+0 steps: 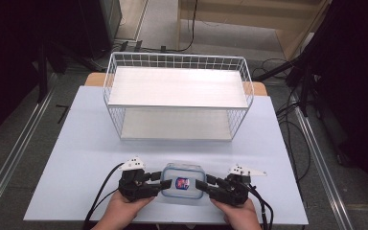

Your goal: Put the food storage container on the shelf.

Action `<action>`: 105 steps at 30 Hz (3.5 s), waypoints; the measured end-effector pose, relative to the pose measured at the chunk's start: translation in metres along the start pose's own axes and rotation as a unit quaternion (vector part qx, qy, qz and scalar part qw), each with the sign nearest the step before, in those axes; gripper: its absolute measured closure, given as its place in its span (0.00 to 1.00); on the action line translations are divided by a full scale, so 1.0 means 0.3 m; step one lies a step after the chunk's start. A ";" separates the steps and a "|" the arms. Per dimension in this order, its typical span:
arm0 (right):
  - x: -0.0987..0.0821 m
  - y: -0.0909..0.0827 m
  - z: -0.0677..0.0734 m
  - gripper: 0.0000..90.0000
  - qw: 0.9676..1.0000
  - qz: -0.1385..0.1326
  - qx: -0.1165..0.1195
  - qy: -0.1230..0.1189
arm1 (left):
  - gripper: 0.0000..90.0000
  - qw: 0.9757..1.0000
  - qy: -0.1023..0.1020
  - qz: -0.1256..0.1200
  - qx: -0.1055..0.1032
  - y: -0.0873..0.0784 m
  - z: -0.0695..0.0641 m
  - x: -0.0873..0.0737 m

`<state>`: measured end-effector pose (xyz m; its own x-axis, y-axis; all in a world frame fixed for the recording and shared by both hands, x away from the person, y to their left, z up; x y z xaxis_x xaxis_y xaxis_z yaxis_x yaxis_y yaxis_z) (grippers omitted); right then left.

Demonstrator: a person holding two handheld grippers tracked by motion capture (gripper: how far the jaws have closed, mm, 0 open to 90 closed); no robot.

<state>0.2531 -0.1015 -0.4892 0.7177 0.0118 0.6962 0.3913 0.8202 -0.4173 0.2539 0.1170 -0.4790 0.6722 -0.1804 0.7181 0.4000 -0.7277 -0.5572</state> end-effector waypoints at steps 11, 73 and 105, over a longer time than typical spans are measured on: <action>0.035 -0.024 0.030 0.58 0.999 -0.030 0.000 -0.035 | 0.57 0.999 0.028 -0.032 0.009 -0.029 -0.025 0.035; 0.496 -0.215 0.299 0.57 0.954 -0.188 -0.026 -0.230 | 0.57 0.966 0.174 -0.189 0.023 -0.273 -0.171 0.496; 0.756 -0.120 0.184 0.59 0.983 -0.135 0.019 -0.121 | 0.58 0.988 0.060 -0.140 -0.018 -0.242 -0.012 0.737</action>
<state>0.3700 -0.0968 -0.2840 0.4302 -0.0770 0.8994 0.5236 0.8329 -0.1791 0.3713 0.1276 -0.2783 0.4580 -0.0439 0.8879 0.5358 -0.7833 -0.3151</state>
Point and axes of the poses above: each handheld gripper's, and its own axes: y roughly forward along the jaws, x roughly out of its top, z roughly to its left, the point moved 6 cm from there along y, roughly forward along the jaws, and after that the axes turned 3 degrees about x, right-handed, at the moved point
